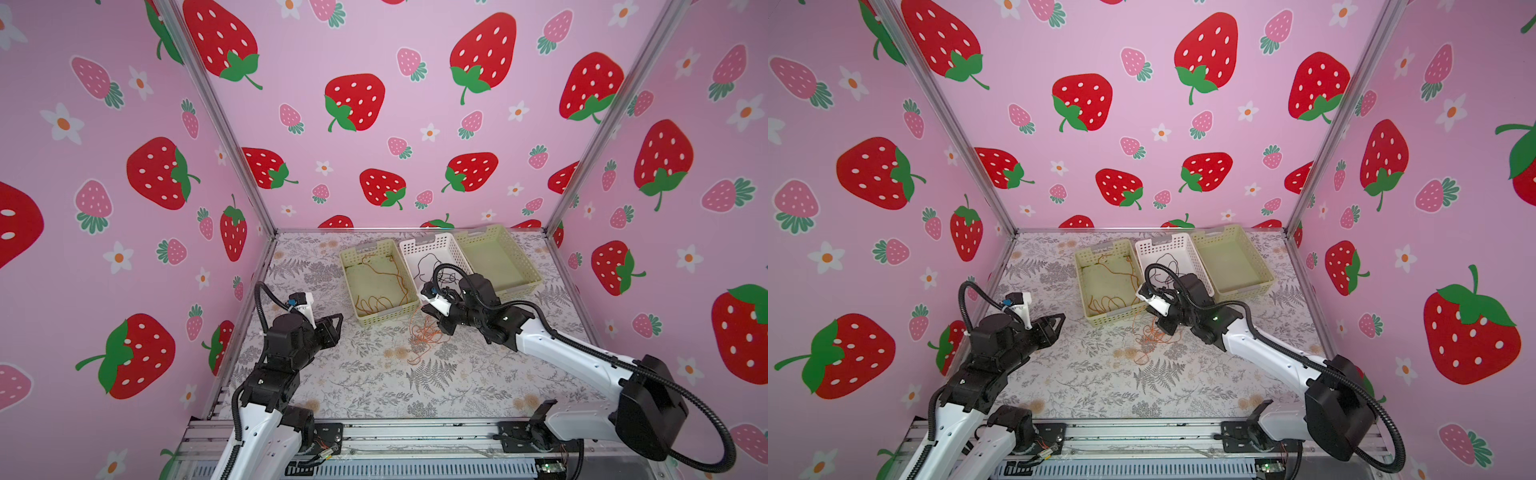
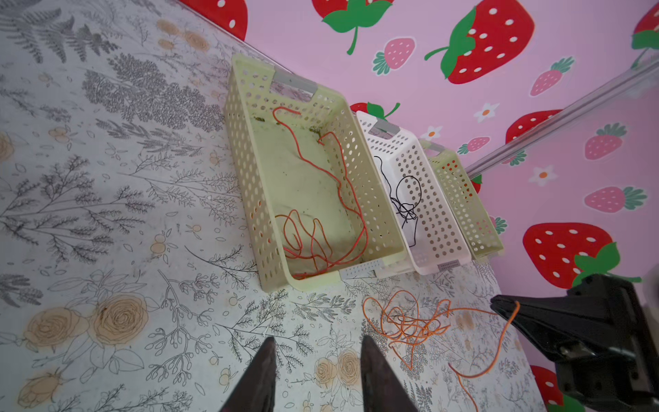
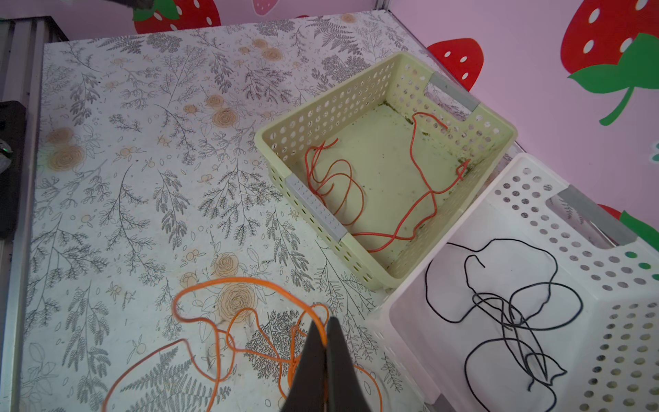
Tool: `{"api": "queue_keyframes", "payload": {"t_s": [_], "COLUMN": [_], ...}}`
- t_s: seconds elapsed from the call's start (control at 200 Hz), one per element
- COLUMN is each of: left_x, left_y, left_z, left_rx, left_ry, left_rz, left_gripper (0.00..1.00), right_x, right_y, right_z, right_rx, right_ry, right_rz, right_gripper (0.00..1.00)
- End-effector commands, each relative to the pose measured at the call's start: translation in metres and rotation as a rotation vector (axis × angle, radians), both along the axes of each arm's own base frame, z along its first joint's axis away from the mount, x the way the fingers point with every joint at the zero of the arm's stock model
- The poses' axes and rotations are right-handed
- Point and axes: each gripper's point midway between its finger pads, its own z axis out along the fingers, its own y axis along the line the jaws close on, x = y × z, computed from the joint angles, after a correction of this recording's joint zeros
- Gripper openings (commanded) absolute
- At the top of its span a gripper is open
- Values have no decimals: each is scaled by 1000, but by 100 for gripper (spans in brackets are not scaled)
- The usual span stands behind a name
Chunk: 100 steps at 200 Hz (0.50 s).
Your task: Untangle the cables
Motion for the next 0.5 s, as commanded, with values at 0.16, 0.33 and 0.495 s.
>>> {"api": "queue_keyframes", "payload": {"t_s": [0.16, 0.33, 0.495], "left_x": [-11, -25, -19], "left_y": [-62, -120, -165], "left_z": [37, 37, 42], "left_rx": [166, 285, 287], "left_ry": [-201, -306, -325], "left_rz": [-390, -642, -792], "left_gripper": [45, 47, 47], "right_x": [-2, -6, -6], "right_y": [11, 13, 11], "right_z": [13, 20, 27], "right_rx": [2, 26, 39], "right_ry": [15, -7, -26], "right_rz": [9, 27, 22], "right_gripper": [0, 0, 0]}}
